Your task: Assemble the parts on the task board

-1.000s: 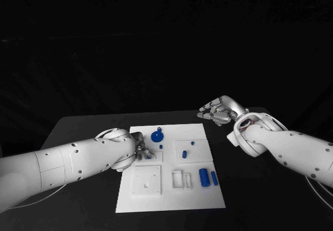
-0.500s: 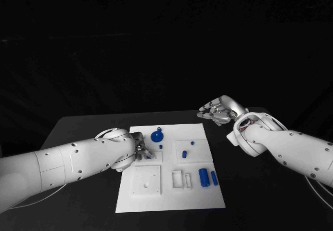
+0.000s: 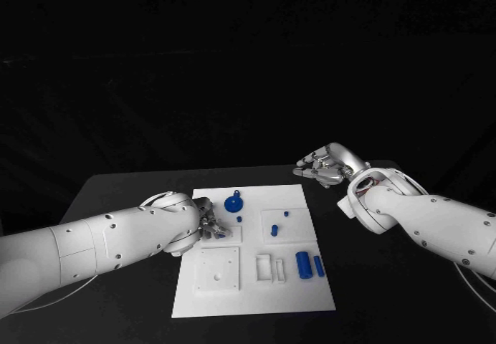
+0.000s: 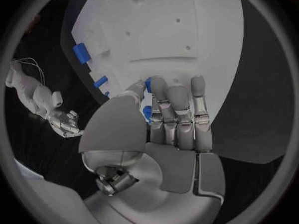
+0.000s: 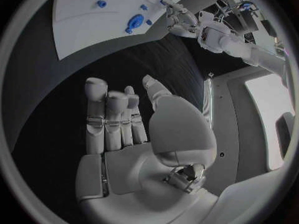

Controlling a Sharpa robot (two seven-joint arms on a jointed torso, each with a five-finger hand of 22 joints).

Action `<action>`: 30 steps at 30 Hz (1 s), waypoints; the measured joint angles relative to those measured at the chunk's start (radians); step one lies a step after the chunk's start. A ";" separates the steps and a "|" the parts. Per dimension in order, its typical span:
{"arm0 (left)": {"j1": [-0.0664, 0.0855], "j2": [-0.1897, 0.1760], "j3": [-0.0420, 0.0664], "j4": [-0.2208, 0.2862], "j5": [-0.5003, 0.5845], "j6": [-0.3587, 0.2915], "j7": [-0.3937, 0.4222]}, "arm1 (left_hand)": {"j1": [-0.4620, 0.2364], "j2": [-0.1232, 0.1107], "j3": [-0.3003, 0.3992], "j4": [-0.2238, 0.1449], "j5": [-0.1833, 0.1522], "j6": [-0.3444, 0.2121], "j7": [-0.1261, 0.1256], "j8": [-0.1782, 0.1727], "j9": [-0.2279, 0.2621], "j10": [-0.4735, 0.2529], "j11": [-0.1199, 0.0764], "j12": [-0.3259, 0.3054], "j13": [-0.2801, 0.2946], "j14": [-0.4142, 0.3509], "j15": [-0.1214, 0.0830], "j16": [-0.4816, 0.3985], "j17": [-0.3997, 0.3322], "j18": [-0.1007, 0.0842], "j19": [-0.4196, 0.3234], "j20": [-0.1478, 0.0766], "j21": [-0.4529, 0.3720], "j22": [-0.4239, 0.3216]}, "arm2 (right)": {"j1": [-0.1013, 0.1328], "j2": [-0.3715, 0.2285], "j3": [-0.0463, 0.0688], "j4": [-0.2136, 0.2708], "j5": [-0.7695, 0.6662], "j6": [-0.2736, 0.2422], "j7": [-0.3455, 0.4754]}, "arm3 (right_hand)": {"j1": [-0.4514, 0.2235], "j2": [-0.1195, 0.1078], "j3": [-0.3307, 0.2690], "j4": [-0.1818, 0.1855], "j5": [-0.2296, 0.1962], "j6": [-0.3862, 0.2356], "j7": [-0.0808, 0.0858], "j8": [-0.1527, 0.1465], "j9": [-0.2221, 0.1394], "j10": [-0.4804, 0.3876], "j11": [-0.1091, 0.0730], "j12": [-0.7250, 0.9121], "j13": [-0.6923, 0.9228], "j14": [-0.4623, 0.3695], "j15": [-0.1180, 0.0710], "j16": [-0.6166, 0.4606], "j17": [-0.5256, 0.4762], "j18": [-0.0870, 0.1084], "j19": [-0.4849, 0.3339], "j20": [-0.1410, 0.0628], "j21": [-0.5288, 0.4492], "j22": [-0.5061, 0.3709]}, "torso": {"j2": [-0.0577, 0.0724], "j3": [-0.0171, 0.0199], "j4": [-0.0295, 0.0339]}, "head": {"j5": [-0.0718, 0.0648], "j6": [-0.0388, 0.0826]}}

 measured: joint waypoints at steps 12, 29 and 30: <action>0.000 -0.010 0.000 -0.003 -0.002 -0.007 0.001 | -0.038 -0.042 -0.018 0.059 -0.131 0.010 0.003 0.000 0.006 0.000 0.000 0.000 0.000 0.000 0.000 0.000 -0.001 0.000 0.004 0.004 -0.004 0.000 | 0.000 0.000 0.000 -0.001 0.000 0.000 0.001 | 0.000 0.000 -0.003 0.003 0.000 0.000 0.000 0.000 0.000 0.000 0.000 0.000 0.000 0.000 0.000 0.000 0.000 0.000 0.000 0.000 0.000 0.000 | 0.000 -0.0002 -0.0001 | -0.001 0.002; 0.011 -0.059 0.002 0.025 0.041 -0.008 0.011 | -0.102 -0.050 -0.256 0.075 -0.142 -0.034 0.022 -0.003 -0.015 0.000 0.007 -0.033 -0.020 -0.015 0.008 -0.022 -0.018 0.000 0.004 0.004 -0.023 0.000 | 0.000 -0.002 0.000 -0.007 0.001 -0.001 0.002 | 0.000 0.000 -0.008 0.008 0.009 0.000 0.000 0.000 0.000 0.000 0.000 0.000 -0.001 0.000 0.000 0.000 0.000 0.000 0.000 0.000 0.000 0.000 | 0.000 -0.0011 0.0005 | 0.000 0.003; 0.014 -0.062 0.003 0.026 0.047 -0.008 0.012 | -0.093 -0.040 -0.248 0.074 -0.141 -0.042 0.026 -0.003 -0.024 0.002 0.008 -0.047 -0.024 -0.020 0.009 -0.032 -0.024 0.000 0.003 0.004 -0.030 0.000 | 0.000 -0.002 0.000 -0.007 0.001 -0.001 0.002 | 0.000 0.000 -0.008 0.008 0.009 0.000 0.000 0.000 0.000 0.000 0.000 0.000 -0.001 0.000 0.000 0.000 0.000 0.000 0.000 0.000 0.000 0.000 | 0.000 -0.0011 0.0005 | 0.000 0.003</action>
